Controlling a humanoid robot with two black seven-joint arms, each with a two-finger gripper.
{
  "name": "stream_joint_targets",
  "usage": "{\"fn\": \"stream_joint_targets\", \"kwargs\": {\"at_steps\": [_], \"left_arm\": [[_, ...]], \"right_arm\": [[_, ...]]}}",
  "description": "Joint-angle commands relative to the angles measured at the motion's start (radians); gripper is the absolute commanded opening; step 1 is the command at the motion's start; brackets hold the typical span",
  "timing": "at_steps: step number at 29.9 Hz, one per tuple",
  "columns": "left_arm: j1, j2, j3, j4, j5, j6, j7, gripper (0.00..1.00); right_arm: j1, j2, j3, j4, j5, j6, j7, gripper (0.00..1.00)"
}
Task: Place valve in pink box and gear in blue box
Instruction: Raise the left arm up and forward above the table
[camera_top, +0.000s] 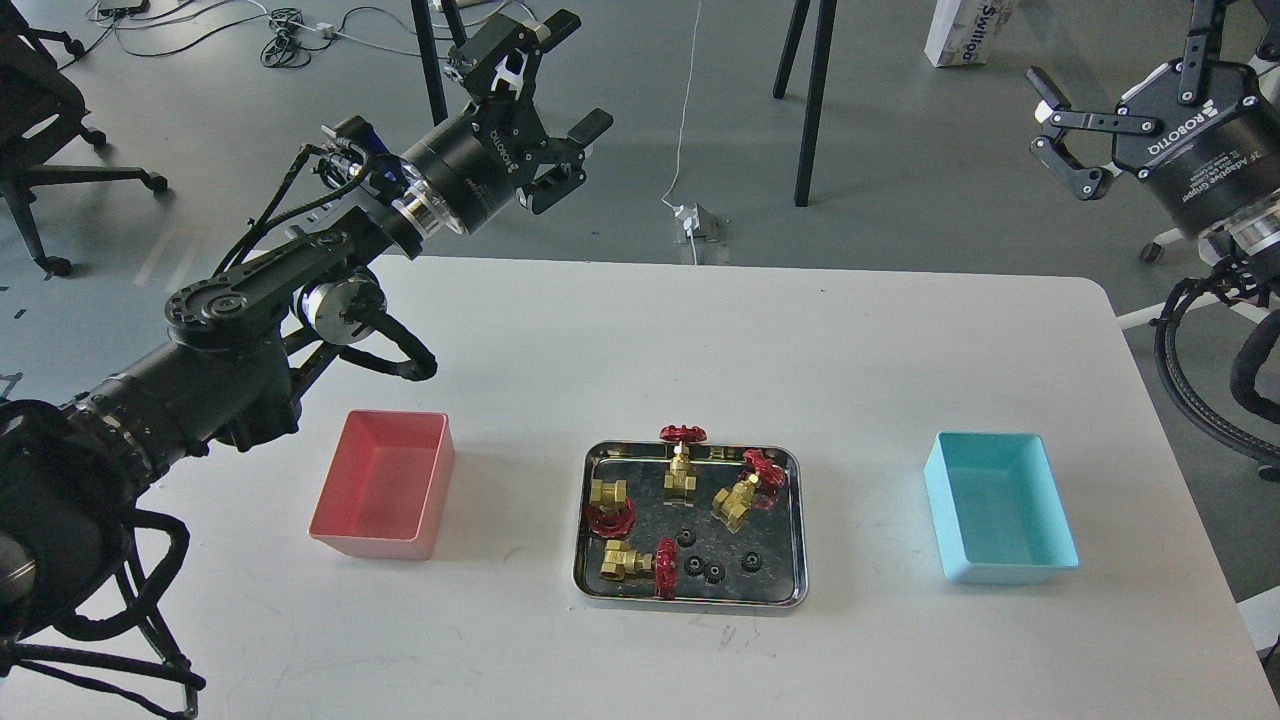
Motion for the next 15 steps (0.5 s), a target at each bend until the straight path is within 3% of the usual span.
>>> {"fn": "stream_joint_targets", "kwargs": {"at_steps": [1,9,15], "left_arm": [[-0.009,-0.011,-0.052,-0.001,-0.016,0.000,0.000,1.00],[0.000,-0.018,-0.174,0.005,-0.152,0.000,0.000,1.00],[0.102,-0.047,-0.199,-0.015,-0.238,0.000,0.000,1.00]], "right_arm": [[-0.001,-0.007,0.008,0.001,0.009,-0.001,0.000,0.99],[-0.002,-0.010,0.019,0.007,0.010,-0.004,0.000,0.99],[-0.002,-0.010,0.031,0.007,0.012,-0.005,0.000,0.99]]}}
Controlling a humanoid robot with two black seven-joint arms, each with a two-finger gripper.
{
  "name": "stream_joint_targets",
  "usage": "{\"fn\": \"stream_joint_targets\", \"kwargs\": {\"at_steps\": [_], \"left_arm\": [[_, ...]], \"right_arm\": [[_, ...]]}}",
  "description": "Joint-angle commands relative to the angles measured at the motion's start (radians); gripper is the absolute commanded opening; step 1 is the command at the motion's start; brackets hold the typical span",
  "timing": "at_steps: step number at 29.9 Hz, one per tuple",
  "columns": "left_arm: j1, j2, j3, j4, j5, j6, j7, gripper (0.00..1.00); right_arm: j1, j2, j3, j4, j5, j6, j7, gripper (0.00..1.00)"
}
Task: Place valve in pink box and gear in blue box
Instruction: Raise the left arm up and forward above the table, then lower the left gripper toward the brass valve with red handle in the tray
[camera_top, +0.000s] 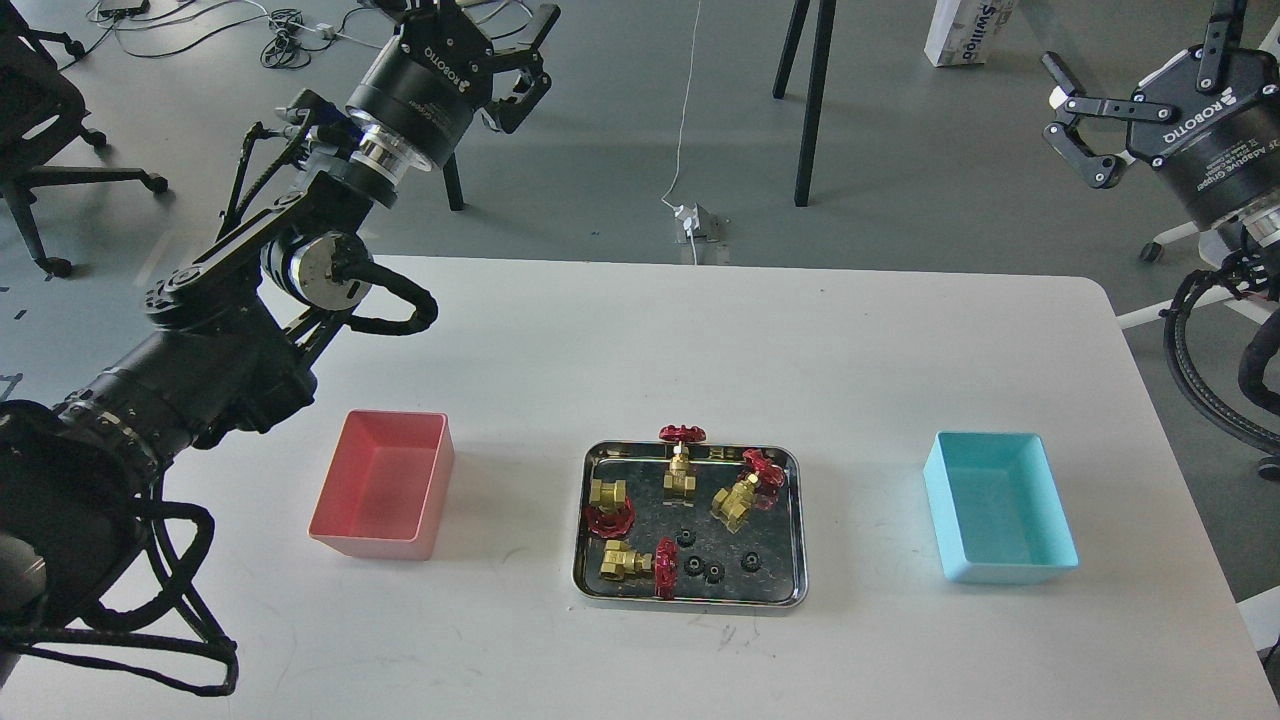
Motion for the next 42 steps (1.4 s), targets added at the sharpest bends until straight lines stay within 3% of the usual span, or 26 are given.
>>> {"fn": "stream_joint_targets", "kwargs": {"at_steps": [1,6,13,15,21,26,30,37,42], "left_arm": [[0.060,-0.033,-0.009,-0.057,-0.015,0.000,0.000,1.00],[0.078,-0.005,-0.003,-0.242,0.010,0.000,0.000,1.00],[0.033,0.261,0.039,-0.424,0.117,0.000,0.000,1.00],[-0.024,0.352,0.136,-0.457,0.128,0.000,0.000,1.00],[-0.380,0.576,0.583,-0.641,0.293,0.022,0.000,1.00],[-0.602,0.569,0.972,-0.740,0.503,0.187,0.000,1.00],[-0.693,0.437,1.243,-0.787,0.645,0.364,0.000,0.99],[-0.741,0.060,1.685,-0.780,0.663,0.969,0.000,0.92],[-0.710,-0.108,1.834,-0.634,0.665,0.977,0.000,0.92]], "right_arm": [[0.000,0.000,0.002,0.000,0.000,0.002,0.001,0.99],[-0.022,0.000,0.002,-0.005,0.000,0.002,0.001,0.99],[-0.034,0.026,0.012,-0.019,0.012,0.002,0.008,0.99],[-0.032,0.035,0.018,-0.035,0.011,0.005,0.009,0.99],[-0.026,0.092,0.065,-0.166,0.008,0.015,-0.005,0.99],[0.096,0.092,0.091,-0.172,0.008,-0.014,-0.012,0.99],[0.251,0.093,0.078,-0.216,0.006,-0.103,-0.012,0.99],[0.325,0.106,0.042,-0.255,0.005,-0.115,-0.026,0.99],[0.293,0.100,0.029,-0.247,0.003,-0.115,-0.026,0.99]]}}
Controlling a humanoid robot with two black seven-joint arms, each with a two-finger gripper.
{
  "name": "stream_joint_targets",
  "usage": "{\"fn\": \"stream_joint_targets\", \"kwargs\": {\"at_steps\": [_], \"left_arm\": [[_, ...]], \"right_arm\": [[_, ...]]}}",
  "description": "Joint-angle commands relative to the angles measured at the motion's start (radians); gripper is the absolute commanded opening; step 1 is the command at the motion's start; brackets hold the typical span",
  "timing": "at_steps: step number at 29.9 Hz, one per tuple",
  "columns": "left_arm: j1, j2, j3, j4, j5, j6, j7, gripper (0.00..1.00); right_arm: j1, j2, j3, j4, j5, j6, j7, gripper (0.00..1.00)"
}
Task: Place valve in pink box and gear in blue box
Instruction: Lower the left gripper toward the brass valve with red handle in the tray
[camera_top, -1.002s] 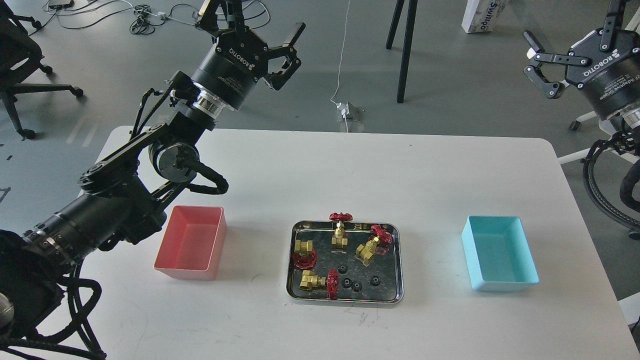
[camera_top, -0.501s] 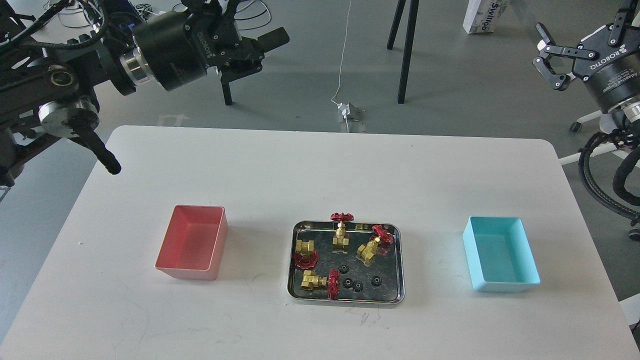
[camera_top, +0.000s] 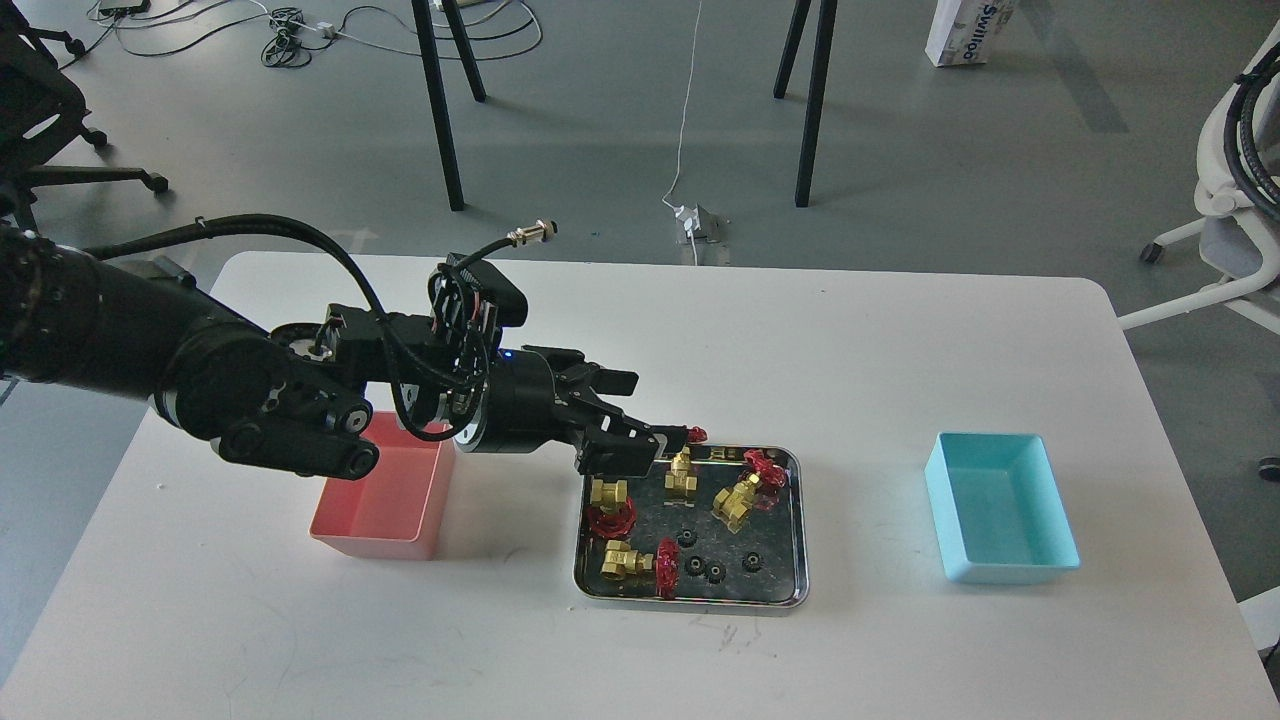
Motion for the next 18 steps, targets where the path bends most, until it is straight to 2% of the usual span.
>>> {"fn": "stream_joint_targets", "kwargs": {"at_steps": [1,7,13,18], "left_arm": [[0.045,-0.093,0.071,0.111,0.001,0.013,0.000,0.92],[0.146,-0.156,0.079,0.242,0.000,0.013,0.000,0.92],[0.252,-0.159,0.087,0.334,0.001,0.013,0.000,0.92],[0.340,-0.164,0.087,0.422,0.004,0.013,0.000,0.88]], "right_arm": [[-0.040,-0.009,-0.008,0.003,0.000,0.000,0.000,0.99],[-0.087,-0.015,-0.005,0.005,0.000,0.002,0.000,0.99],[-0.103,-0.029,-0.008,0.006,0.000,0.002,0.001,0.99],[-0.107,-0.029,0.005,0.021,0.000,0.002,0.001,0.99]]}}
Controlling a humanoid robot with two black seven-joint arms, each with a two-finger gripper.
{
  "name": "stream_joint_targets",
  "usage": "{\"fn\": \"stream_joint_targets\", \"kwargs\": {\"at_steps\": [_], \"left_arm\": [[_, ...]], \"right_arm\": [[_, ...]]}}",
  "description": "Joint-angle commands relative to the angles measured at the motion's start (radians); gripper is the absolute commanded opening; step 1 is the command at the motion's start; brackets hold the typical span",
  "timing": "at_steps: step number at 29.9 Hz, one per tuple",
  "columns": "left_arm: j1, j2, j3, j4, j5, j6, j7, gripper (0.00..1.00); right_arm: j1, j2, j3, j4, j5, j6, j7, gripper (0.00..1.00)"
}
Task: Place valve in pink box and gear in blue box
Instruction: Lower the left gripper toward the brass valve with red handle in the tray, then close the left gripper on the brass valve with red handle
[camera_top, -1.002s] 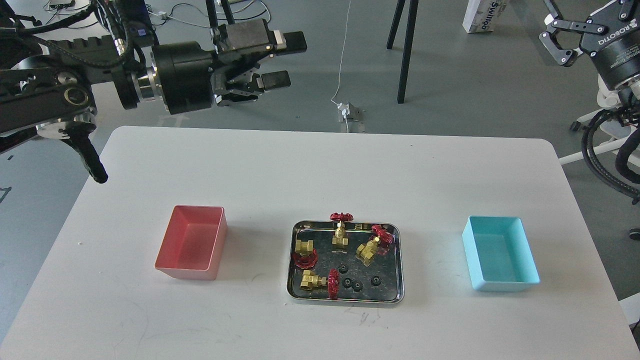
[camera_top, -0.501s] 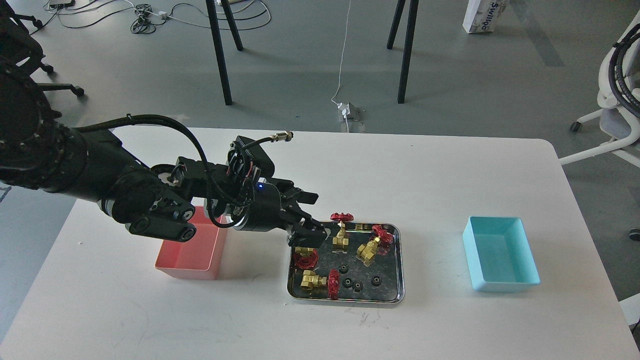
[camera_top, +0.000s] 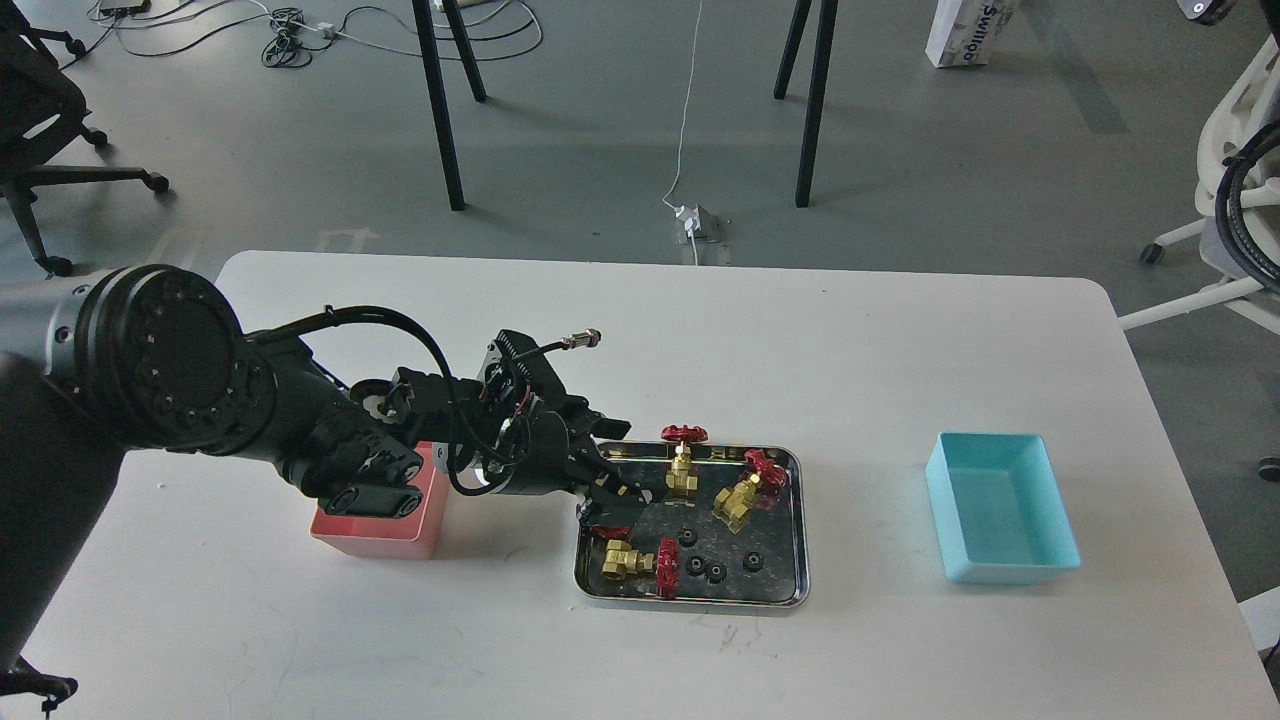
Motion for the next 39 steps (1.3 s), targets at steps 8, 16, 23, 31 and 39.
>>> {"fn": "stream_joint_targets", "kwargs": {"at_steps": [8,16,23,31,39], "left_arm": [[0.067,0.011,0.000,0.048,0.016,0.000,0.000,0.87],[0.080,0.011,0.001,0.036,0.048,0.000,0.000,0.77],[0.080,0.016,0.001,0.045,0.050,0.000,0.000,0.65],[0.080,0.017,0.001,0.035,0.074,0.000,0.000,0.42],[0.078,0.019,-0.003,0.035,0.079,0.000,0.000,0.26]], "right_arm": [[-0.004,-0.001,0.001,0.021,0.000,0.000,0.001,0.99],[-0.026,-0.001,0.002,0.021,0.000,0.000,0.001,0.99],[-0.035,-0.001,-0.002,0.034,0.000,-0.003,0.001,0.99],[-0.052,-0.001,-0.002,0.054,0.000,-0.012,0.001,0.99],[-0.078,-0.002,0.004,0.074,0.002,-0.017,0.001,0.99]]}}
